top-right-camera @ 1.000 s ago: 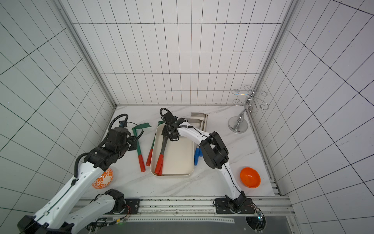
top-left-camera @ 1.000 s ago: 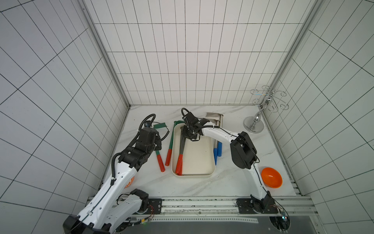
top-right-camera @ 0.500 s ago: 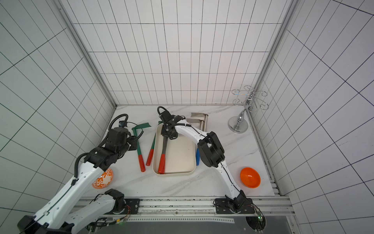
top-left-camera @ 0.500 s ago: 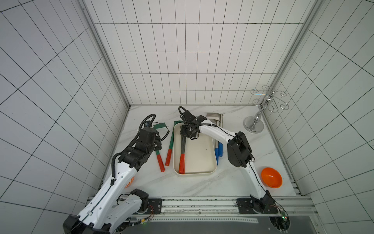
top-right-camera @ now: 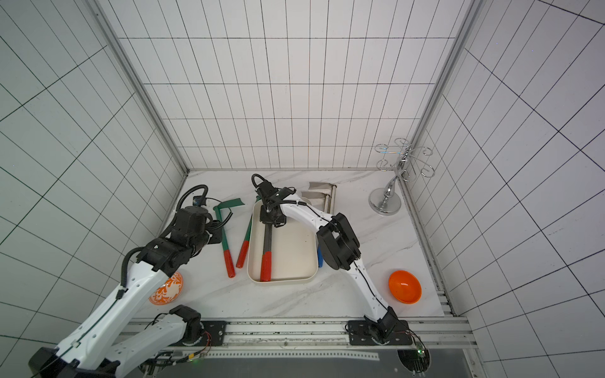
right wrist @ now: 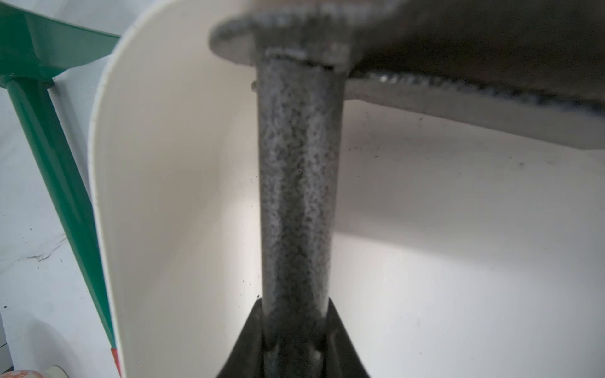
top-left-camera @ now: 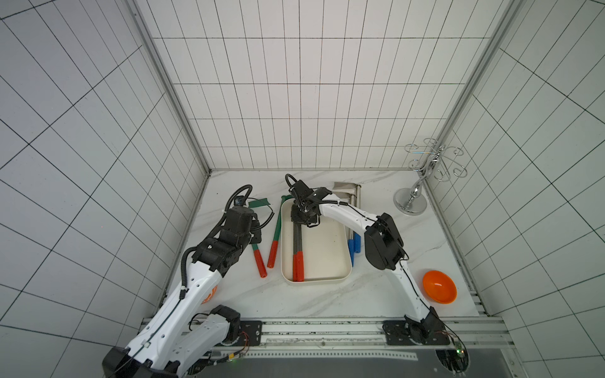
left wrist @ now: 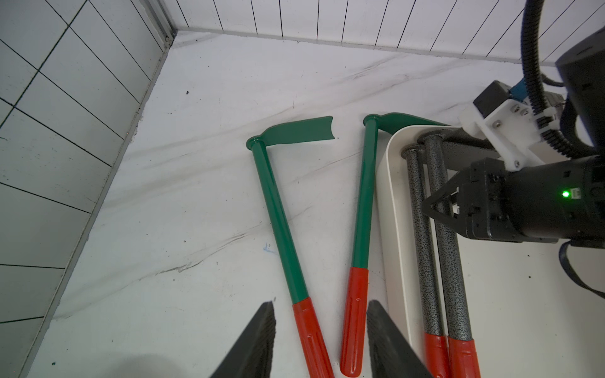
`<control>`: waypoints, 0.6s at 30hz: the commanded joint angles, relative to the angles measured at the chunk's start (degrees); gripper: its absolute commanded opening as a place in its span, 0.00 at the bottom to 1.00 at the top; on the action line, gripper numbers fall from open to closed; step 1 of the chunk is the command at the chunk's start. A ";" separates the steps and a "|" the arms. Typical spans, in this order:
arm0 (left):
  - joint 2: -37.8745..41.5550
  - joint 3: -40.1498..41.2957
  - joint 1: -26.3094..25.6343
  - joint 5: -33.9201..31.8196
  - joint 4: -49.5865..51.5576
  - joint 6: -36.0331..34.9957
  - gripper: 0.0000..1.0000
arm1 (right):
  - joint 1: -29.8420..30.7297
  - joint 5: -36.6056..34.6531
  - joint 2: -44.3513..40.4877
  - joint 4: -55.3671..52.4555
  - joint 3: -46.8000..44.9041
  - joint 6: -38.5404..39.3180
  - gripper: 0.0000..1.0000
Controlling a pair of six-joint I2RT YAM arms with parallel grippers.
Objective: Put the small hoe into the storage box
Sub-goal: Place the hoe in the storage box.
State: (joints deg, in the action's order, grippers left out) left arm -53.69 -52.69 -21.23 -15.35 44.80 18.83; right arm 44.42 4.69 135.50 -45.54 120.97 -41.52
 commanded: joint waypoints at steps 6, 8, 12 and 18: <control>0.18 0.13 -0.05 -0.42 -1.37 0.26 0.48 | 0.75 0.59 1.70 -2.32 7.70 -0.25 0.21; 0.05 0.03 -0.04 -0.29 -1.33 0.31 0.48 | 0.77 1.15 1.61 -1.95 7.70 -0.83 0.23; 0.07 -0.28 -0.04 -0.37 -1.22 0.24 0.48 | 0.75 1.73 1.78 -1.66 7.88 -1.25 0.28; 0.06 -0.58 -0.06 -0.46 -1.11 0.15 0.48 | 0.75 1.57 1.61 -1.66 7.37 -1.35 0.33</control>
State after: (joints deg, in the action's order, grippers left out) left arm -53.69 -52.69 -21.23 -15.33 44.77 18.81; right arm 44.66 6.07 136.35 -46.15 122.43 -41.95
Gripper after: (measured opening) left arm 0.478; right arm 0.331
